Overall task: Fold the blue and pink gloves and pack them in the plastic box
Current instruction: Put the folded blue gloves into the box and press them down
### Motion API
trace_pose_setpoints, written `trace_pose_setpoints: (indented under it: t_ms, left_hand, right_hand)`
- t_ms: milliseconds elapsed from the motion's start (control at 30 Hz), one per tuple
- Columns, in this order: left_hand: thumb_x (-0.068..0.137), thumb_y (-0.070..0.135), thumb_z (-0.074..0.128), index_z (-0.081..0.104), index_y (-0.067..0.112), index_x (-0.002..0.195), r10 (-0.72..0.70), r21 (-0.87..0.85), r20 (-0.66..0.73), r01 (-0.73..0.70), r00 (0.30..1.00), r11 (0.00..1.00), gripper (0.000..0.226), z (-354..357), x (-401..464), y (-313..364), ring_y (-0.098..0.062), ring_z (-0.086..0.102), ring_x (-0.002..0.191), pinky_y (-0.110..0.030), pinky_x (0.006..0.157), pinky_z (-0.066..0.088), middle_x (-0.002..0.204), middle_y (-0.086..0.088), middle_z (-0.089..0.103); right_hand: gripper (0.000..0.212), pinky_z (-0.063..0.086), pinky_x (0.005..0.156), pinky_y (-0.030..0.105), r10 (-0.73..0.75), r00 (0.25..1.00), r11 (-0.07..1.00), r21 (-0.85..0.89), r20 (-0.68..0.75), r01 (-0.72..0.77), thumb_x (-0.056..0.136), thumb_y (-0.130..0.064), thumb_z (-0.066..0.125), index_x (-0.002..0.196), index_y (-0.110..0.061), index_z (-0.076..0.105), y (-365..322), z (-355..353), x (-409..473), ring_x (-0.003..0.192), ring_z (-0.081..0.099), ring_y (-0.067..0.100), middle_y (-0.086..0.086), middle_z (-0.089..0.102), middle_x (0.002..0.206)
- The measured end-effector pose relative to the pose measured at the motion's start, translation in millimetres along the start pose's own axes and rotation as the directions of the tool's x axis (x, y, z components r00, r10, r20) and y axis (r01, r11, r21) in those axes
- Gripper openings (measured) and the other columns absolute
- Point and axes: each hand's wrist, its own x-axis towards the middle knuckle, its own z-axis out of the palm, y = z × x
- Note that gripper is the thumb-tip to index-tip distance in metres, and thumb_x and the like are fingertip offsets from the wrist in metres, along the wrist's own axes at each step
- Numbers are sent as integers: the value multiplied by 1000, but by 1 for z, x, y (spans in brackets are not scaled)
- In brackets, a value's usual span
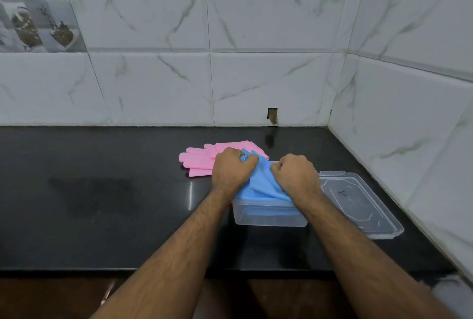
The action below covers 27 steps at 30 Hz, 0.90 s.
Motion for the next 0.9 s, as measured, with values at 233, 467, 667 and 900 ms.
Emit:
trace_pose_setpoints:
  t_ms: [233,467,667,900]
  left_hand:
    - [85,21,62,29,18,52,-20,-52,-45,17,999,999,46,0,-2,-2,-16,28,51,-29,49,23,50,2,30]
    - [85,25,63,40,12,57,-32,-49,-40,30,999,998,38,1,0,-5,-19,38,53,-33,51,31,53,-5,42]
    - [85,27,63,38,15,57,-36,-66,-55,33,998,997,39,2,-2,-8,-14,34,50,-29,47,28,52,1,38]
    - [88,29,63,39,16,57,-12,-89,-48,8,999,996,42,1,-4,-11,-14,37,52,-31,50,30,53,0,41]
  right_hand:
    - [64,52,75,38,-82,995,979,181,-60,91,100,-66,33,77,-16,66,7,-3,-2,77,60,21,3,60,86]
    - [34,38,64,22,-234,972,887,412,17,206,85,-61,68,84,-28,59,14,-12,-4,80,55,6,-5,58,89]
    - [28,45,65,26,-163,981,812,550,-108,196,91,-53,67,85,-26,66,16,-20,-8,82,62,10,-5,67,89]
    - [41,53,73,34,-89,996,775,626,-25,85,96,-60,54,89,-22,69,17,-21,-5,85,66,18,0,70,88]
